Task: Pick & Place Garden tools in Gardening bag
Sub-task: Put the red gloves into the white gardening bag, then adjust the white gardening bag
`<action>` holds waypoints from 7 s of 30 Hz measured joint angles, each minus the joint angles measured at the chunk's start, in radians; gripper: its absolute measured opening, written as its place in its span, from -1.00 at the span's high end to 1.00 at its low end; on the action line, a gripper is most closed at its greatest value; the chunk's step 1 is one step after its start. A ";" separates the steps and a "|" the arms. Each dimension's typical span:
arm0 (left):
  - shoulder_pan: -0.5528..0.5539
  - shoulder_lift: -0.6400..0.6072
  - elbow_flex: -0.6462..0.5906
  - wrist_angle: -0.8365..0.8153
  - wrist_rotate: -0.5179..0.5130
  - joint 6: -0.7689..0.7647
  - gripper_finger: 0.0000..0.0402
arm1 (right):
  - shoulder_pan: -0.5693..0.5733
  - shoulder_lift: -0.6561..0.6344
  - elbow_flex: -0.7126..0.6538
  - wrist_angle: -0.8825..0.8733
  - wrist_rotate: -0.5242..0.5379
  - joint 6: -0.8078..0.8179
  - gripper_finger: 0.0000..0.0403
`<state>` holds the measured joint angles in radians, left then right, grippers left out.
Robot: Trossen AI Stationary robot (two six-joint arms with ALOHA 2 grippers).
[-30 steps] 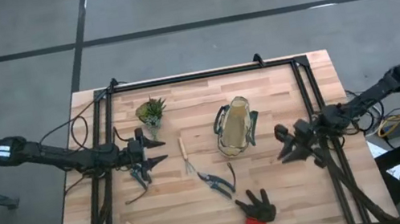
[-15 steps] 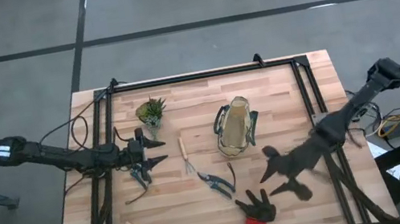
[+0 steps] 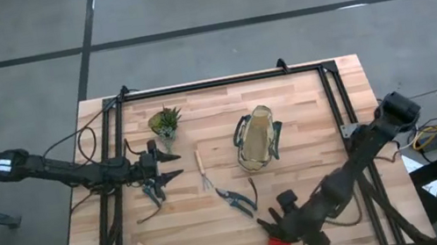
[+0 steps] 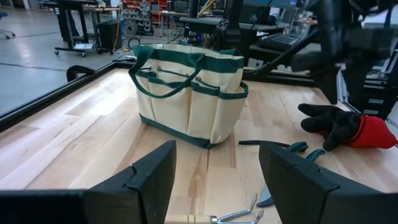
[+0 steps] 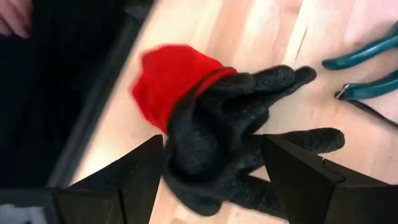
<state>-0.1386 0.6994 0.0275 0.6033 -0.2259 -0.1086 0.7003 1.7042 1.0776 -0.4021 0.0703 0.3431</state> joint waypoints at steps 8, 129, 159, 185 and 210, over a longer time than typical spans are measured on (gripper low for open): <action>0.000 0.000 0.000 -0.009 0.000 0.000 -0.17 | -0.024 0.079 0.024 0.064 -0.115 -0.022 -0.20; 0.000 0.003 0.000 -0.021 0.000 0.000 -0.17 | -0.680 -0.131 0.307 -0.652 0.338 -0.446 0.23; 0.000 0.003 0.000 -0.021 0.000 0.000 -0.17 | -0.769 -0.147 0.273 -0.533 0.059 -0.438 0.49; 0.000 0.003 0.000 -0.021 0.000 0.000 -0.17 | -0.528 -0.136 0.208 -0.574 0.087 -0.503 0.24; 0.000 0.003 0.000 -0.021 0.000 0.000 -0.17 | -0.582 -0.131 0.177 -0.331 0.024 -0.467 0.96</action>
<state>-0.1384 0.7029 0.0277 0.5821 -0.2258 -0.1088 0.1180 1.5733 1.2545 -0.7333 0.0943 -0.1242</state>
